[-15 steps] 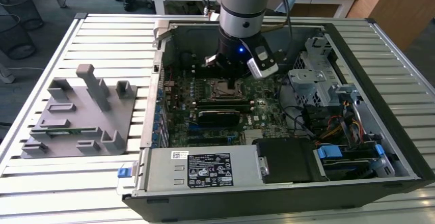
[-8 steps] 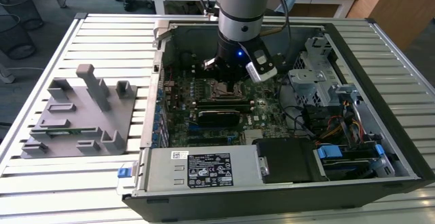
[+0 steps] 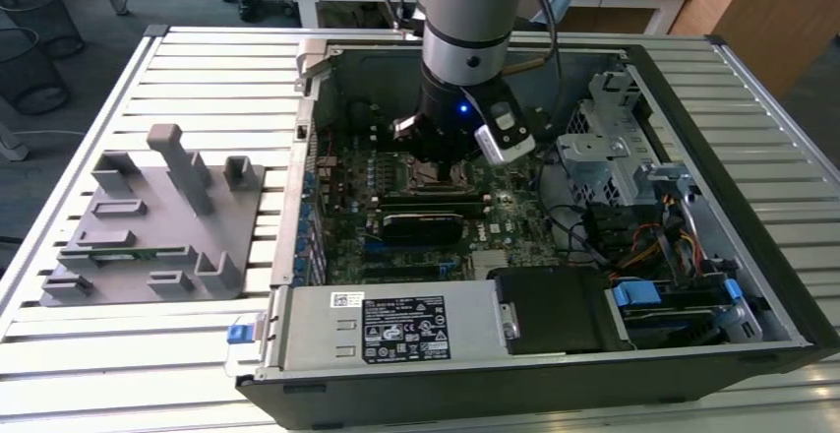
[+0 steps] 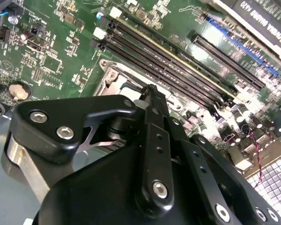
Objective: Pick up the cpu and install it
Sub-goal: 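Install the second cpu locking lever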
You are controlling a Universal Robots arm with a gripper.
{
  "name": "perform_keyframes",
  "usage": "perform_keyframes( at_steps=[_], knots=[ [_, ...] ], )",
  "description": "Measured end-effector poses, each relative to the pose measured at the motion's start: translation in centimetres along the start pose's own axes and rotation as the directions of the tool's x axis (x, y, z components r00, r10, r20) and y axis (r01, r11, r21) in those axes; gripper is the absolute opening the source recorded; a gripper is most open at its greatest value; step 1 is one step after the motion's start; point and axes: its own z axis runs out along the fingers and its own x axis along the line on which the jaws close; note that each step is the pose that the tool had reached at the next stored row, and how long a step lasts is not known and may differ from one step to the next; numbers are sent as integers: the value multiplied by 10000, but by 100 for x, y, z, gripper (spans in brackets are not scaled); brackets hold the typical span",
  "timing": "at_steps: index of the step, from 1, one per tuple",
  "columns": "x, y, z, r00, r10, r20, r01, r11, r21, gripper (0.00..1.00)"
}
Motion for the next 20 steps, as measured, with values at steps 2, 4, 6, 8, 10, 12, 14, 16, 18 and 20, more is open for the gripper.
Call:
perform_keyframes(
  at_steps=[2, 4, 6, 8, 10, 12, 14, 16, 18, 20],
  knots=[
    [3, -4, 1, 10000, 1, -1, -1, 10000, 7, 11],
    [23, -5, 3, 10000, -2, 0, 2, 10000, 12, 11],
    [46, -10, 3, 10000, -1, -1, 1, 10000, 13, 11],
    [61, -16, 4, 10000, -2, -1, 2, 10000, 14, 11],
    [68, -19, 12, 10000, -2, 0, 2, 10000, 11, 11],
    [75, -21, 25, 10000, -2, -2, 2, 10000, 14, 11],
    [84, -23, 51, 10000, -2, -2, 2, 10000, 14, 11],
    [103, -25, 83, 10000, -2, -1, 2, 10000, 11, 11],
    [121, -28, 110, 10000, -3, -1, 3, 10000, 7, 11],
    [126, -34, 124, 10000, -3, 0, 3, 9999, -101, 11]
  ],
)
